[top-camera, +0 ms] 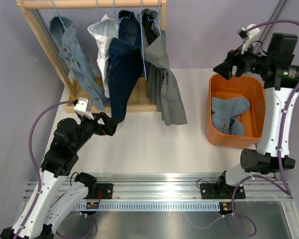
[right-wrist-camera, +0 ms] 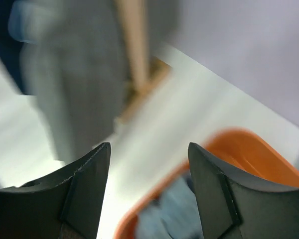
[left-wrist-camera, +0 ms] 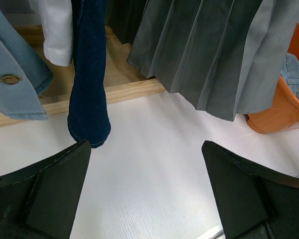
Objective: Remove the skirt from the hanger
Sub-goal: Place the skirt in the bin, then pick up the hanger from the clothesline.
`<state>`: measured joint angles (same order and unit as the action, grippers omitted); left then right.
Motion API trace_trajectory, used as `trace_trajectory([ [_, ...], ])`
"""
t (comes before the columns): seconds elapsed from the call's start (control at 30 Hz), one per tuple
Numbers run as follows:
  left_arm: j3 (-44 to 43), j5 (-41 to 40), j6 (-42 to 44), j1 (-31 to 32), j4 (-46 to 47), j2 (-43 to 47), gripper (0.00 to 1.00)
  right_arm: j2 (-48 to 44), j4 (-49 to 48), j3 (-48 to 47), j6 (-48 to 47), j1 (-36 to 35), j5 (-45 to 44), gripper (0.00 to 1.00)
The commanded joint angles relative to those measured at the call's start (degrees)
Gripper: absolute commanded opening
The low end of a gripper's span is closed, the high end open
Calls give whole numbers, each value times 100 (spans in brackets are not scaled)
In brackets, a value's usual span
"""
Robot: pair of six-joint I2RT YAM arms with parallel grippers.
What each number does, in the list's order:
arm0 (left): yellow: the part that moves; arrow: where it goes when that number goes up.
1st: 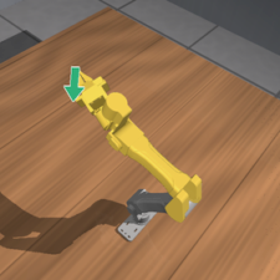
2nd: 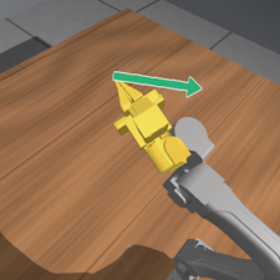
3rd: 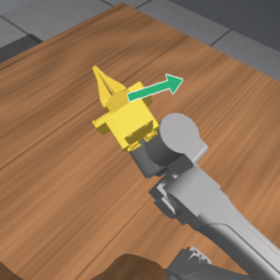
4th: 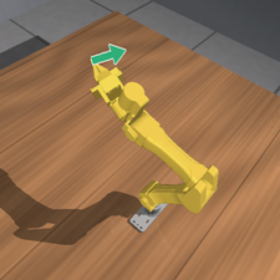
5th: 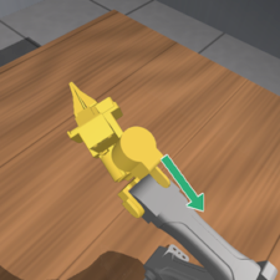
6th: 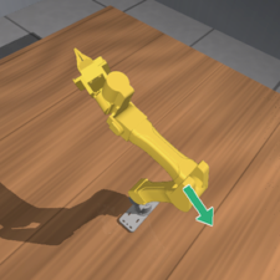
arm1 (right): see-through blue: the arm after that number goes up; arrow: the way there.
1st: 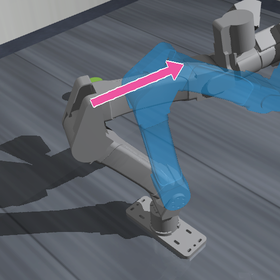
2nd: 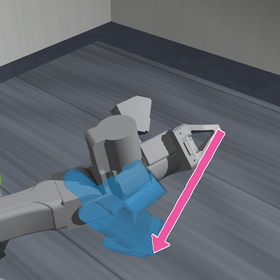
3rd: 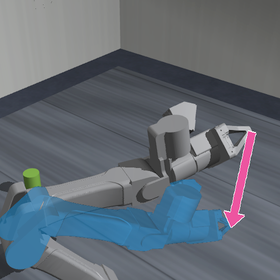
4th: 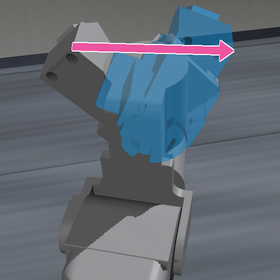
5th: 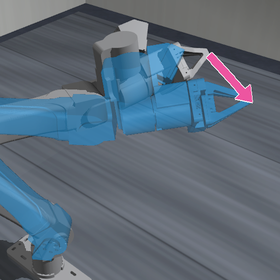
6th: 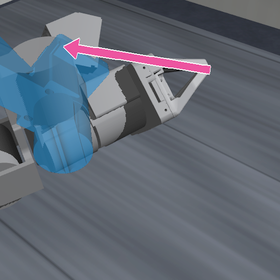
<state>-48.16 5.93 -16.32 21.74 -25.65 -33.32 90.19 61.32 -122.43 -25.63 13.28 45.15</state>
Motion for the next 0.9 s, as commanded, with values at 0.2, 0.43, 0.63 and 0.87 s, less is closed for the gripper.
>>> trace_trajectory([
  [0.2,-228,242,-29,6,324,-131,99,419,-1068,-826,2165,-2337,-670,65],
  [0.43,-273,163,-354,6,253,-113,99,745,-2448,-1002,4064,-3181,-2708,80],
  [0.63,-88,31,-864,6,385,97,99,982,-3530,-870,4557,-3569,-3274,83],
  [0.87,-202,-110,-812,-3,26,282,99,1606,-3627,-976,4619,-3920,-3793,78],
])
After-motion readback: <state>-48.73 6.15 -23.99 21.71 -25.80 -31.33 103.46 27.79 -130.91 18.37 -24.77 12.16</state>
